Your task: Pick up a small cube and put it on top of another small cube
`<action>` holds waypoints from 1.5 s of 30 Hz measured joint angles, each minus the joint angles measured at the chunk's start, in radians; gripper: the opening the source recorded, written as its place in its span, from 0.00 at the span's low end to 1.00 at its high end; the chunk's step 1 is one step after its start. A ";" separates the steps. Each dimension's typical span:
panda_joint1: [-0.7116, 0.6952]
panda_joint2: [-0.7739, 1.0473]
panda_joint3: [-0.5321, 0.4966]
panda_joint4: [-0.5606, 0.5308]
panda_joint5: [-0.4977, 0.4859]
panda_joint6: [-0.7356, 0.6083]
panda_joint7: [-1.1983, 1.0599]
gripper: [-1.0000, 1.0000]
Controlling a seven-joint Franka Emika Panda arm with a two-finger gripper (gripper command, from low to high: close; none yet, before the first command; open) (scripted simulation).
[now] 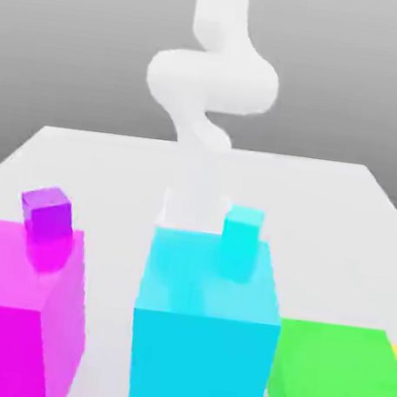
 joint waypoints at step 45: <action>0.467 0.981 0.177 -0.106 -0.112 0.374 -0.608 0.00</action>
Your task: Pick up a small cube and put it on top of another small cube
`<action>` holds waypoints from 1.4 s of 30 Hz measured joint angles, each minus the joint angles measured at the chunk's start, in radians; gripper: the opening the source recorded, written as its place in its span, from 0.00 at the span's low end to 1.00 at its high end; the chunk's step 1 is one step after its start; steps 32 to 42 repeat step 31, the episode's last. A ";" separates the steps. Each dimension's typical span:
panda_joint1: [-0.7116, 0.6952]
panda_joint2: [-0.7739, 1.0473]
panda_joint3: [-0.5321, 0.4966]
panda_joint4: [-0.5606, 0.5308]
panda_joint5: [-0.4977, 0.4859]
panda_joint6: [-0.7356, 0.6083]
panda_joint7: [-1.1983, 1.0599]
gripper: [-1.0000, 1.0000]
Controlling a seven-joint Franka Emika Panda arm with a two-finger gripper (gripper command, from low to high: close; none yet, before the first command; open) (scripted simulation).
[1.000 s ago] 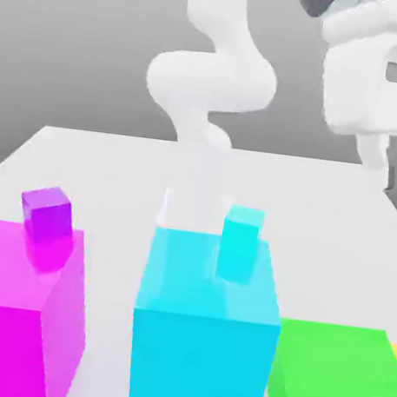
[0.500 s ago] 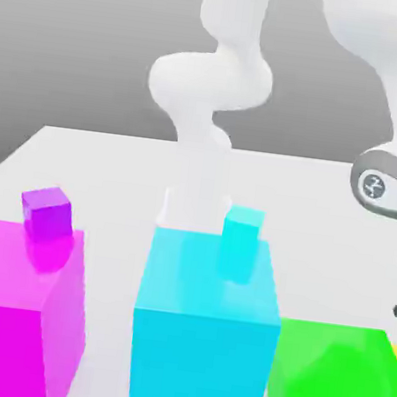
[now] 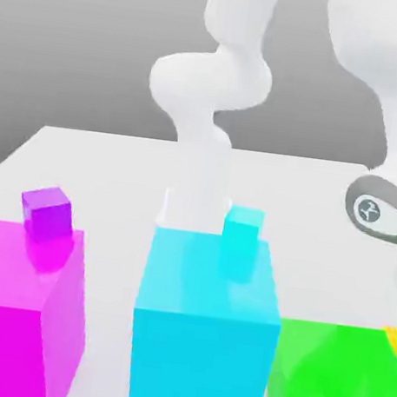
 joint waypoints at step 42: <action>-0.407 -0.766 -0.121 -0.268 0.145 -0.517 0.672 1.00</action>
